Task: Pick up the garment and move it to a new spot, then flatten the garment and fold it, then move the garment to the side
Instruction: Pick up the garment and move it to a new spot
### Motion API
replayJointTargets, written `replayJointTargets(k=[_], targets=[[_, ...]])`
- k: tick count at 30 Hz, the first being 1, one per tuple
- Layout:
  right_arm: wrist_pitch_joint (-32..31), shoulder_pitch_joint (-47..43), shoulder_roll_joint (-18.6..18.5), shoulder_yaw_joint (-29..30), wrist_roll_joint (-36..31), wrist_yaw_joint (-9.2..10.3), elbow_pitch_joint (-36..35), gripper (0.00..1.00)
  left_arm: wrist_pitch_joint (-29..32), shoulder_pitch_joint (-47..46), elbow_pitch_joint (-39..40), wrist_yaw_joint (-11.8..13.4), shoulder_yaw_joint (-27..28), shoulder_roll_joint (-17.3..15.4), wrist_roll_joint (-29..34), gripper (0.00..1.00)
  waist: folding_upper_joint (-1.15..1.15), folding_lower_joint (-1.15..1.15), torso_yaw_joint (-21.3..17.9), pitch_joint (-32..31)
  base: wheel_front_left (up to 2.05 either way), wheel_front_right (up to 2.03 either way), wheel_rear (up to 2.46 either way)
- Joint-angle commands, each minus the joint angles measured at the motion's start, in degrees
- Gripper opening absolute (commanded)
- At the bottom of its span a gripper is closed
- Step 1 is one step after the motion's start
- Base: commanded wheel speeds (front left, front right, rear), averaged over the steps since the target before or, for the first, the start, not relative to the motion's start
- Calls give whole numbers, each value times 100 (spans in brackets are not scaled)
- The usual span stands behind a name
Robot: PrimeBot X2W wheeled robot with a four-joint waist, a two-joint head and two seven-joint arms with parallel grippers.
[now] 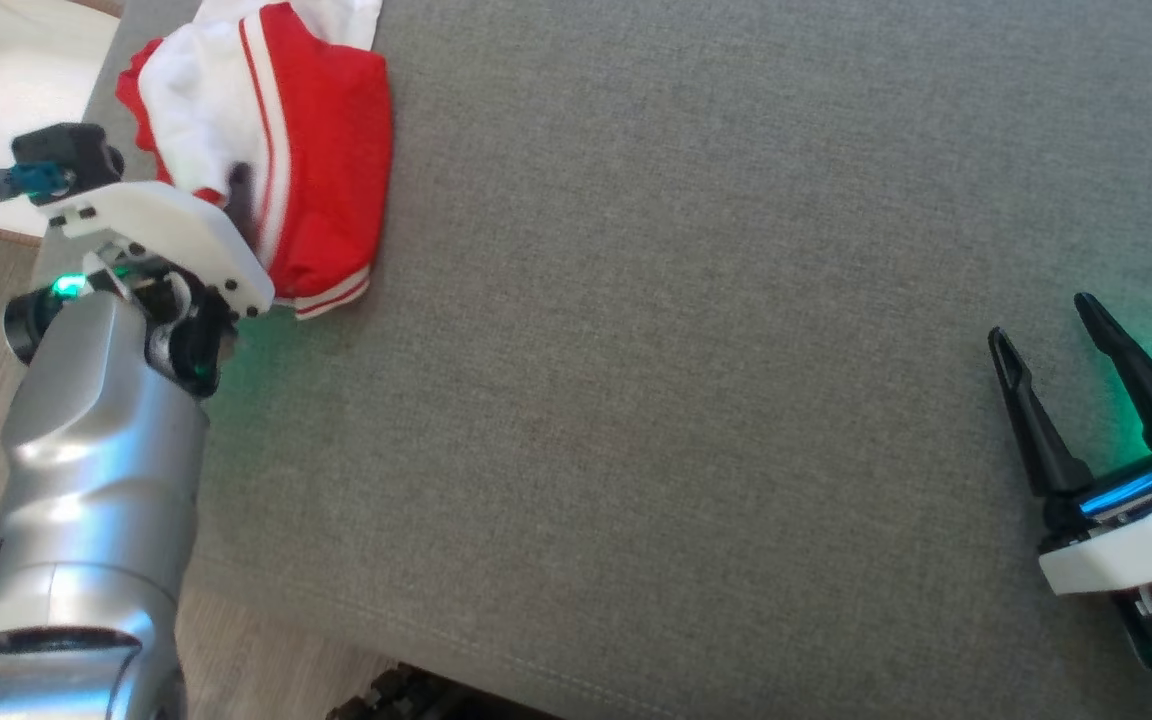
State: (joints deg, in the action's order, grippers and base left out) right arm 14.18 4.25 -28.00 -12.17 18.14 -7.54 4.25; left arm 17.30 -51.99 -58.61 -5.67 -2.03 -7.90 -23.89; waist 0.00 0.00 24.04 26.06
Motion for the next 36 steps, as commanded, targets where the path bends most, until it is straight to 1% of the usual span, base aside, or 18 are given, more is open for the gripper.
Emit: replayJointTargets(k=[1, 2, 6, 11, 12, 17, 23, 26, 31, 32, 34, 36], targets=[[-14, 15, -152, -67, 7, 5, -66, 100, -395, -337, 42, -59, 98, -297, -31, 0, 0, 0, -26, 22, 0, 0, 0], [-12, 19, -139, -70, 11, 5, -35, 100, -734, -470, -4, -89, 63, -341, -7, 0, 0, 0, -48, -50, 0, 0, 0], [17, 86, 14, -180, 3, 5, 79, 100, -1244, -805, -10, -136, -94, -456, 93, 0, 0, 0, -152, -370, 0, 0, 0], [67, 162, 429, -385, 45, 5, 350, 100, -1478, -1222, 197, -174, -490, -511, 192, 0, 0, 0, -414, -1003, 0, 0, 0], [76, 178, 639, -451, 67, 5, 447, 100, -1513, -1300, 508, -177, -841, -449, 73, 0, 0, 0, -586, -1305, 0, 0, 0], [80, 90, 1138, -466, 83, 5, 459, 100, -1477, -1226, 1440, -179, -1691, -678, -342, 0, 0, 0, -1103, -1878, 0, 0, 0], [81, -74, 1534, -412, 70, 5, 367, 100, -1159, -946, 2416, -180, -2330, -954, -897, 0, 0, 0, -1854, -2247, 0, 0, 0], [81, -138, 1651, -424, 50, 5, 322, 100, -1065, -649, 2932, -180, -2494, -990, -1113, 0, 0, 0, -2267, -2308, 0, 0, 0], [81, -157, 1789, -418, 27, 5, 226, 100, -877, 218, 3749, -165, -2703, -950, -1420, 0, 0, 0, -2971, -2248, 0, 0, 0], [81, -157, 1789, -418, 27, 5, 226, 100, -877, 218, 3749, -165, -2703, -950, -1420, 0, 0, 0, -2971, -2248, 0, 0, 0], [81, -148, 1827, -401, 23, 5, 175, 100, -786, 592, 4045, -130, -2823, -908, -1489, 0, 0, 0, -3215, -2143, 0, 0, 0], [82, -134, 1862, -367, 21, 5, 129, 100, -725, 941, 4291, -78, -2972, -800, -1544, 0, 0, 0, -3415, -2004, 0, 0, 0]])
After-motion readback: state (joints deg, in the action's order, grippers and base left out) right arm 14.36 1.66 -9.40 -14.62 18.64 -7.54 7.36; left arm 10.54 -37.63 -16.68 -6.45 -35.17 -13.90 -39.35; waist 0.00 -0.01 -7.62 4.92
